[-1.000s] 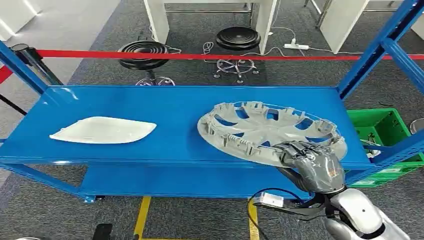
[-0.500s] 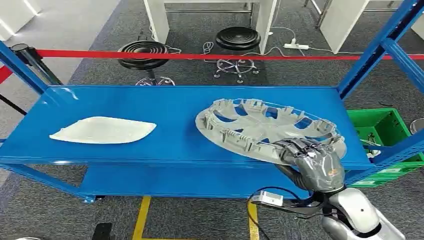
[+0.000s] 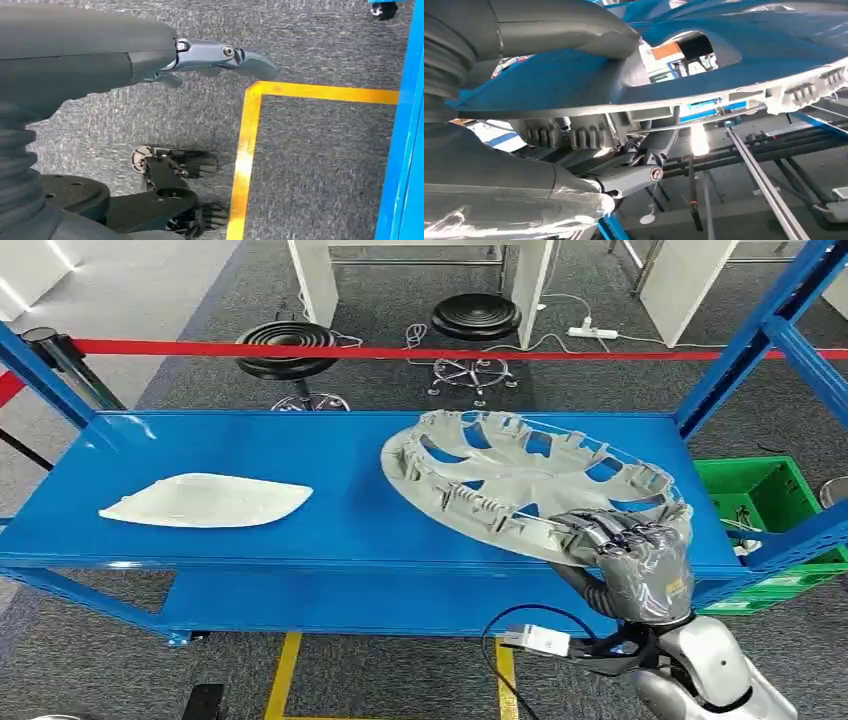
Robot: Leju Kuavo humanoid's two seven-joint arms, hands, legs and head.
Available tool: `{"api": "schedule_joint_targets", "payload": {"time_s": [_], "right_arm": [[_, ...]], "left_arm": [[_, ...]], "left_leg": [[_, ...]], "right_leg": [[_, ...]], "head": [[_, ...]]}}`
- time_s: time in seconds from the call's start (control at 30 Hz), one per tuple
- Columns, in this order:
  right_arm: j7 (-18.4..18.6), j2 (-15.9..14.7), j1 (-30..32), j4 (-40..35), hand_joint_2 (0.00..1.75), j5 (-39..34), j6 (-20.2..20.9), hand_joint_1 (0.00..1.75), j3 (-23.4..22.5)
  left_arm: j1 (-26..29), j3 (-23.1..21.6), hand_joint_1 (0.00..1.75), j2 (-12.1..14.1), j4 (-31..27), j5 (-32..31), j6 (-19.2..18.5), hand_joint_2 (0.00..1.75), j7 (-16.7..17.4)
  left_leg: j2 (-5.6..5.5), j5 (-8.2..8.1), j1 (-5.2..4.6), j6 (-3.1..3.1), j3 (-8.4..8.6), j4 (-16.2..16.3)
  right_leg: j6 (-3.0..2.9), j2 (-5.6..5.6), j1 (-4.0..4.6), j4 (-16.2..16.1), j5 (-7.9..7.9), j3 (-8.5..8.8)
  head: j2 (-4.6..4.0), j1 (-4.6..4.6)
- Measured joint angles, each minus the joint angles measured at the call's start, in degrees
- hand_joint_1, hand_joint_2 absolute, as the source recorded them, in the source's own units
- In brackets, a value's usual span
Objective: Take the parts from the cabinet and place them on the table.
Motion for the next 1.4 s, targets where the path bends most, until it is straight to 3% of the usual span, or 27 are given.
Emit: {"api": "schedule_joint_targets", "payload": {"time_s": [0.5,0.63,0.8,0.97,1.03,1.07,1.1,1.17,1.2,1.23,1.27,1.33,1.37,1.4], "right_arm": [[-1.2,0.3,0.0,-0.3,1.75,-1.8,-0.6,1.75,0.0],[-2.8,0.6,-0.2,-0.3,1.75,-7.2,0.2,1.75,0.1],[-3.9,0.9,-1.4,-0.3,1.75,-11.1,1.7,1.75,0.1],[-5.4,1.4,-1.5,-0.3,1.75,-11.7,1.6,1.75,-0.4],[-5.6,1.4,-1.5,-0.7,1.75,-11.7,1.5,1.75,-0.7],[-5.6,1.4,-1.3,-0.7,1.75,-11.7,1.4,1.75,-0.9],[-5.7,1.4,-1.4,-0.8,1.75,-11.7,1.4,1.75,-1.0],[-6.0,1.5,-1.3,-0.8,1.75,-11.8,1.3,1.75,-1.0],[-6.1,1.5,-1.2,-0.8,1.75,-11.8,1.3,1.75,-1.0],[-6.1,1.5,-1.0,-0.8,1.75,-11.8,1.3,1.75,-1.0],[-6.2,1.5,-1.0,-0.8,1.75,-11.8,1.3,1.75,-1.0],[-6.3,1.6,-1.0,-0.8,1.75,-11.6,1.3,1.75,-1.0],[-6.5,1.6,-1.1,-0.9,1.75,-11.5,1.3,1.75,-1.0],[-6.8,1.6,-1.2,-0.9,1.75,-11.3,1.2,1.75,-0.9]], "left_arm": [[-0.1,0.5,0.00,0.2,0.0,-0.7,2.3,1.75,-0.4],[-0.4,1.0,0.00,0.2,0.0,-0.6,5.0,1.75,0.9],[-0.7,1.5,0.00,0.3,0.0,-0.6,5.3,1.75,0.9],[-0.5,1.9,0.00,0.7,0.0,-0.7,6.1,1.75,1.2],[-0.4,1.9,0.00,0.8,0.0,-0.7,6.2,1.75,1.2],[-0.3,2.0,0.00,0.9,0.0,-0.7,6.3,1.75,1.2],[-0.3,2.2,0.00,0.9,0.0,-0.6,6.3,1.75,1.2],[-0.2,2.4,0.00,0.9,0.0,-0.6,6.3,1.75,1.2],[-0.1,2.4,0.00,0.9,0.0,-0.6,6.3,1.75,1.1],[0.0,2.5,0.00,0.9,0.0,-0.6,6.3,1.75,1.1],[0.1,2.6,0.00,0.9,0.0,-0.6,6.3,1.75,1.1],[0.0,2.7,0.00,0.9,0.0,-0.6,6.3,1.75,1.0],[0.0,2.8,0.00,0.9,0.0,-0.6,6.3,1.75,1.0],[-0.1,2.8,0.00,1.1,0.0,-0.6,6.2,1.75,1.0]], "left_leg": [[0.00,0.00,0.00,0.00,0.00,0.0],[0.00,-0.01,-0.09,0.00,-0.03,0.1],[-0.01,-0.06,-0.19,0.12,-0.16,0.3],[-0.01,-0.15,-0.37,0.75,-0.50,0.7],[0.04,0.57,0.06,1.39,-0.14,-0.1],[0.18,1.15,0.25,1.52,-0.08,-0.3],[0.19,1.24,0.36,1.65,-0.18,-0.3],[0.20,1.26,0.36,1.68,-0.33,-0.3],[0.20,1.27,0.36,1.69,-0.42,-0.2],[0.20,1.27,0.39,1.69,-0.45,-0.2],[0.18,1.26,0.46,1.66,-0.45,-0.1],[0.09,0.97,0.79,1.22,-0.52,0.4],[0.06,0.63,0.89,0.69,-0.63,0.9],[-0.04,0.61,0.58,0.27,-1.18,1.2]], "right_leg": [[0.00,0.00,0.00,0.0,0.00,-0.01],[0.03,0.00,-0.14,0.0,0.02,0.00],[0.20,-0.02,-0.27,0.0,0.12,-0.01],[0.77,-0.01,-0.44,-0.2,0.34,0.02],[1.23,-0.02,-0.29,-0.4,0.41,-0.04],[1.27,-0.02,-0.30,0.5,-0.79,-0.69],[1.32,0.01,-0.27,3.5,-3.22,-1.71],[1.51,-0.02,-0.37,12.7,-7.87,-5.26],[1.62,-0.02,-0.35,16.7,-9.26,-6.77],[1.68,-0.03,-0.39,17.7,-9.02,-6.97],[1.72,-0.05,-0.43,15.9,-7.44,-5.72],[1.92,-0.11,-0.56,6.5,-2.77,-0.51],[2.20,-0.20,-0.60,1.9,-2.62,1.86],[2.06,-0.06,-0.28,1.6,-3.19,3.15]], "head": [[0.00,0.02],[0.00,0.02],[0.00,0.00],[0.00,0.00],[0.00,-0.02],[0.00,0.09],[0.00,0.17],[0.00,0.09],[0.00,0.17],[0.00,0.13],[0.00,0.13],[0.00,0.13],[0.00,0.15],[0.00,0.43]]}}
